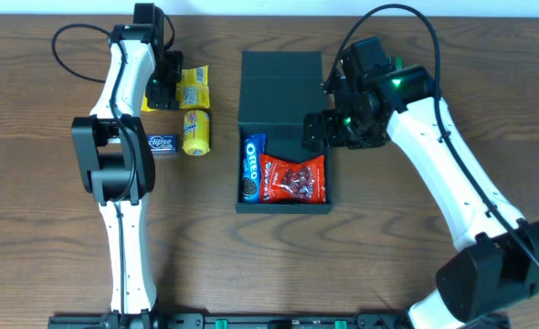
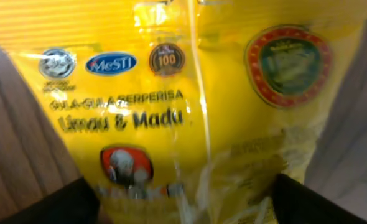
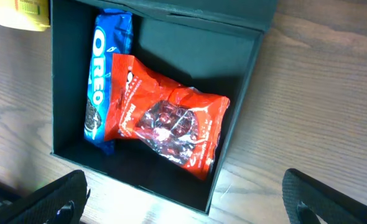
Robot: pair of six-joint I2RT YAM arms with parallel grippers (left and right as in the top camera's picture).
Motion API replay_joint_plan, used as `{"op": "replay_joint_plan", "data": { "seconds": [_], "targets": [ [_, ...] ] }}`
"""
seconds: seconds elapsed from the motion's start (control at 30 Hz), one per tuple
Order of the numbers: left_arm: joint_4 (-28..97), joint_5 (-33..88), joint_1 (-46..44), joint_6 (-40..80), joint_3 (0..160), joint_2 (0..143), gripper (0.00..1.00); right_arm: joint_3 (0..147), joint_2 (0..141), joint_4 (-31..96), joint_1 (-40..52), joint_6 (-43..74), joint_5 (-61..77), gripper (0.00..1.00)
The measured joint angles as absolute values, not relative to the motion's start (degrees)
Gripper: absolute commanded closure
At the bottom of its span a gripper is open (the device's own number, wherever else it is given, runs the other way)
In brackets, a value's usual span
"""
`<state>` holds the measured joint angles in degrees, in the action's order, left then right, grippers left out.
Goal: Pack container
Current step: 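Lift the yellow candy bag with the left gripper toward the box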
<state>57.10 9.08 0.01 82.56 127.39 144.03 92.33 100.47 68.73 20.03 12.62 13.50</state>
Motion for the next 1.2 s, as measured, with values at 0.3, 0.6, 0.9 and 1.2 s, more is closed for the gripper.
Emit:
{"op": "replay_joint_plan", "data": {
  "seconds": [0.3,0.6,0.9,1.2],
  "targets": [
    [57.0,10.5,0.2,82.2,128.0,144.5,0.61,92.3,100.5,69.2,20.0,12.6,13.5,0.01],
    [57.8,12.3,1.1,79.0,129.8,144.4,0.84,92.3,100.5,69.1,19.6,12.6,13.5,0.01],
    [60.6,11.9,1.8,73.3,137.6,144.4,0.9,92.3,100.5,69.9,12.4,12.6,13.5,0.01],
    [76.0,11.9,-0.1,67.6,152.7,143.3,0.94,92.3,100.4,72.2,0.8,12.6,13.5,0.01]
  ]
}}
